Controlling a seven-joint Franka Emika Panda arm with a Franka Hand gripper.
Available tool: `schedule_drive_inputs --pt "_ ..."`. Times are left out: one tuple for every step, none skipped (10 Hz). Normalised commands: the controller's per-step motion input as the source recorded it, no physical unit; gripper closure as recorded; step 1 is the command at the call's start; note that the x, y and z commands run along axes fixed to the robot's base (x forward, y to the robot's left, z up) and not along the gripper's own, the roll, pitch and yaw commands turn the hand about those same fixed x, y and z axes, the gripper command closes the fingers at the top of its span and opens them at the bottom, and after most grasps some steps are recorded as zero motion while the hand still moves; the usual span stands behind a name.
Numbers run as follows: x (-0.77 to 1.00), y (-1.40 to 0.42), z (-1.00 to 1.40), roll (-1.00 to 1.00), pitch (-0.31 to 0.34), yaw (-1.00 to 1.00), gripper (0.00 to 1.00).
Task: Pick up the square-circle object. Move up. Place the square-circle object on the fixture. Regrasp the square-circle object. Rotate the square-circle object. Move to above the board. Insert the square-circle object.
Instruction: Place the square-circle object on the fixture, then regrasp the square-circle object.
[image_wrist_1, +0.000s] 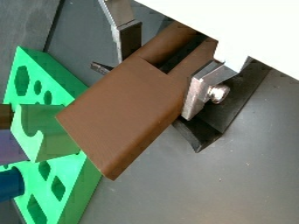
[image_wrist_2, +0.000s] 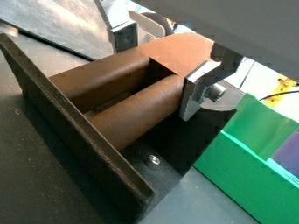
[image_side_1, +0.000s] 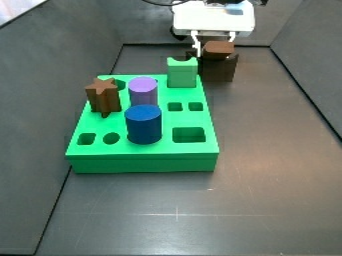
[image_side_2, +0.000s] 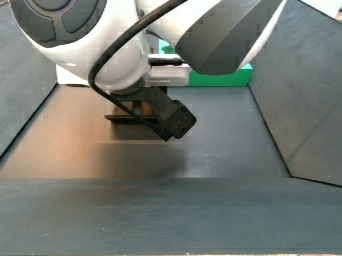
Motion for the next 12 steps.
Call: schedule_drive_inputs --pt "0.06 0.10 -0.25 -0.09 -0.068 -0.01 1.00" --pt "0.00 -0.50 -0.17 0.00 0.000 0.00 1.00" --pt "0.00 0.00 0.00 0.00 0.000 0.00 0.00" --pt "0.00 0.00 1.00 0.07 -0.029 -0.07 0.00" --pt "-0.01 0.00 1.00 0.07 -0.022 -0.06 0.00" --pt "-0.03 0.00 1.00 0.07 -0.014 -0.02 0.00" --pt "-0.03 0.00 1.00 0.07 -0.002 -0.01 0.00" --pt "-0.03 0.00 1.00 0.07 0.009 0.00 0.00" --pt "-0.03 0.00 0.90 0.06 0.037 0.01 0.00" --pt "-0.02 0.01 0.72 0.05 0.053 0.01 0.00" --pt "-0.02 0.01 0.48 0.04 0.067 0.01 0.00" --pt "-0.02 0.01 0.35 0.04 0.074 0.00 0.00"
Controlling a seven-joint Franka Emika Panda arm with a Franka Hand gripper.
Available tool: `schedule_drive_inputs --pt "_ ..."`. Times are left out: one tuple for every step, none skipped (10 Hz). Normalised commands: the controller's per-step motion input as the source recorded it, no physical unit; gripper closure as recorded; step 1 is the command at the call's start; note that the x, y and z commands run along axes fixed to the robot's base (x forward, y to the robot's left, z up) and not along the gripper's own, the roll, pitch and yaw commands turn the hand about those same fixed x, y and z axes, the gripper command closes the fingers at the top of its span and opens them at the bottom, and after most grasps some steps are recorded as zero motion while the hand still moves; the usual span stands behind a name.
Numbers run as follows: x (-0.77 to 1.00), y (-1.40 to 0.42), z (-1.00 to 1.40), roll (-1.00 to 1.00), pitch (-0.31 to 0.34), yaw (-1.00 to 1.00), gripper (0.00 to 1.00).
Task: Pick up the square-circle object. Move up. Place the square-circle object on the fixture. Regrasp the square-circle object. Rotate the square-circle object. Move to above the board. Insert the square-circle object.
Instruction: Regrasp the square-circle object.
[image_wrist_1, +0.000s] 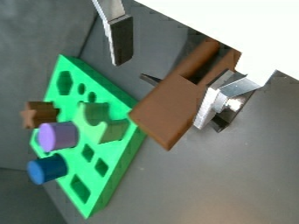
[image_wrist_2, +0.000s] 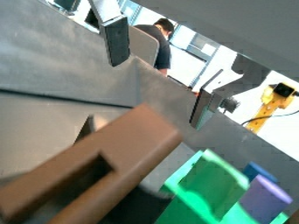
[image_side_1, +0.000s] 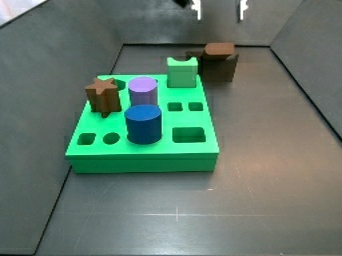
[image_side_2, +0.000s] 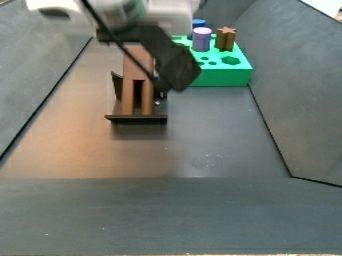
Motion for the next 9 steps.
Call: schedule_drive_inputs --pt "-1.00 0.00 0.00 0.03 -0.068 0.04 0.00" --pt "-1.00 0.00 -0.03 0.01 -0.090 0.03 0.00" --pt "-1.00 0.00 0.00 0.03 -0.124 0.02 0.00" --pt "-1.00 -0.01 0.00 0.04 -0.131 0.03 0.00" --pt "-1.00 -0.01 0.00 0.05 -0.145 0.05 0.00" --pt "-1.00 -0.02 0.00 0.06 -0.149 0.06 0.00" --pt "-1.00 -0.02 0.00 0.06 -0.152 0.08 0.00" --pt "-1.00 -0.02 0.00 0.06 -0.150 0.09 0.00" --pt "-0.81 -0.02 0.01 0.05 -0.140 0.10 0.00"
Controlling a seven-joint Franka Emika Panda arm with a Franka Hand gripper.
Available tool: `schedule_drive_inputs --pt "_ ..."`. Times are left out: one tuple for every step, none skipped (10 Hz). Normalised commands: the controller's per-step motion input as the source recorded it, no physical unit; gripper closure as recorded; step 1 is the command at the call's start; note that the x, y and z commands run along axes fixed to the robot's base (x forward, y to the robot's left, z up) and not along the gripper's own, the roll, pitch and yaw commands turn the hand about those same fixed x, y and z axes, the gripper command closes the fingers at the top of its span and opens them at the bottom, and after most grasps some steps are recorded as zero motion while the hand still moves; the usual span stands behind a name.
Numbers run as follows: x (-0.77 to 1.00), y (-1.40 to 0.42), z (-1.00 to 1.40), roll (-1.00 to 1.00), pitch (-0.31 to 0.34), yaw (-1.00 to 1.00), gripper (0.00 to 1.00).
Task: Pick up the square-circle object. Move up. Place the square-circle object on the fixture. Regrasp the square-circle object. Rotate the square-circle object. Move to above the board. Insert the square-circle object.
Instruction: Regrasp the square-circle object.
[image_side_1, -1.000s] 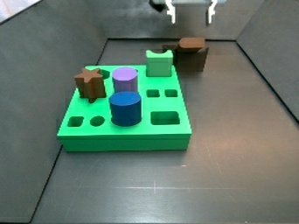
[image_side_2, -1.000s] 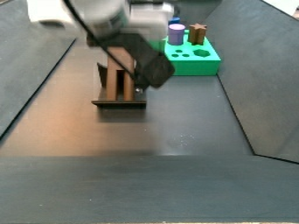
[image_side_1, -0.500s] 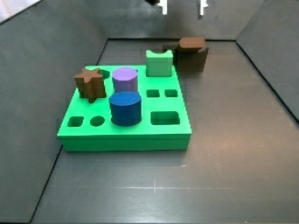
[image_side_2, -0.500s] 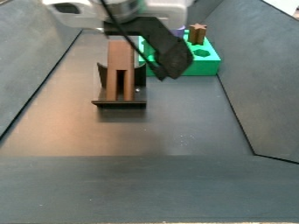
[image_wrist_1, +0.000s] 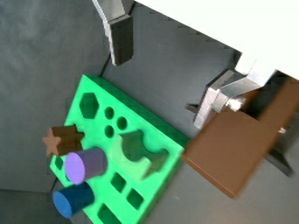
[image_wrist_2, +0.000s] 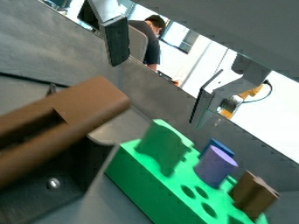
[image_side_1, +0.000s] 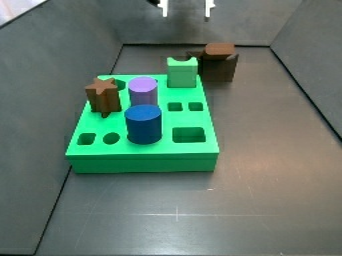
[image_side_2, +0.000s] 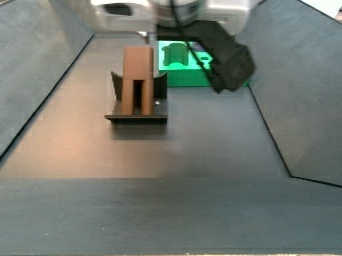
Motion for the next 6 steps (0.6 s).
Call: schedule_drive_inputs --pt "-0.71 -0.02 0.01 0.05 -0.135 0.10 0.00" --pt "-0.42 -1.00 -0.60 0.81 0.025 -1.00 0.00" --pt "-0.28 -1.00 -0.59 0.82 0.021 -1.00 0.00" --pt "-0.06 -1.00 -0.40 0.81 -0.012 -1.00 0.00" --pt "-0.04 -0.88 -0.30 0.81 -0.027 -1.00 0.00" --pt "-0.04 -0.56 -0.17 0.80 -0.066 -1.00 0.00"
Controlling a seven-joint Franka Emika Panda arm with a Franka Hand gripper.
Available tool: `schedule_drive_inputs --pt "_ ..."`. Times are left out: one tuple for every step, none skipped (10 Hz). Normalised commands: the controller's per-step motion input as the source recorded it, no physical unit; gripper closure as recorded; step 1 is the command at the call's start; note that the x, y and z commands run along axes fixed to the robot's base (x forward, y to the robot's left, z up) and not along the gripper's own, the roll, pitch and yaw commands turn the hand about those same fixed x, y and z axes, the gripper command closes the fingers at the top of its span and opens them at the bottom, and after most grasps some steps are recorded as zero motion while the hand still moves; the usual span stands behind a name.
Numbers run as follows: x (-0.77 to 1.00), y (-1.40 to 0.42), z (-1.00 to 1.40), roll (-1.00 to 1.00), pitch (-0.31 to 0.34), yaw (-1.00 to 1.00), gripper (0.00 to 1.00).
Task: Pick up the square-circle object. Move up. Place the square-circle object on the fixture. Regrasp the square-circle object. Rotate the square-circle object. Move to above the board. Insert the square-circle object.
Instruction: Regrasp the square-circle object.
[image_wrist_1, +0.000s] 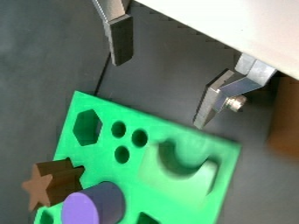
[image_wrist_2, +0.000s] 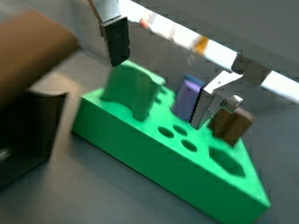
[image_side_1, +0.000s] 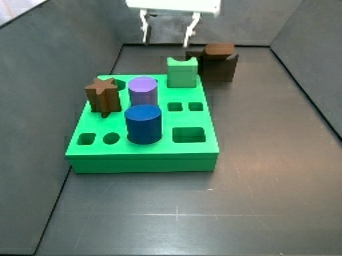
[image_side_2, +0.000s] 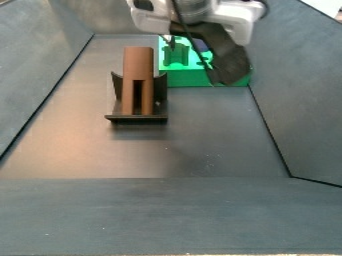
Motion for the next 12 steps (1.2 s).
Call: schedule_drive_inputs --pt "-0.03 -0.33 -0.09 0.80 -0.093 -1.00 0.00" --pt "-0.03 -0.12 -0.03 0.79 -0.119 -1.00 0.00" --pt "-0.03 -0.04 -0.01 0.78 -0.153 -1.00 0.00" --pt "-0.02 -0.05 -0.01 0.78 -0.176 -1.00 0.00" --pt "-0.02 -0.04 -0.01 0.77 -0.200 -1.00 0.00" --pt "-0.03 -0.02 0.01 0.76 -0.231 -1.00 0.00" --pt "-0.04 -0.02 0.01 0.76 -0.254 -1.00 0.00" --pt "-0.05 -0.02 0.01 0.75 -0.269 -1.00 0.00" --pt "-0.05 -0.01 0.01 0.74 -0.298 -1.00 0.00" --pt "-0.04 -0.02 0.00 0.73 -0.307 -1.00 0.00" --pt "-0.04 -0.02 0.00 0.73 -0.310 -1.00 0.00" --pt "-0.04 -0.01 0.00 0.72 -0.307 -1.00 0.00"
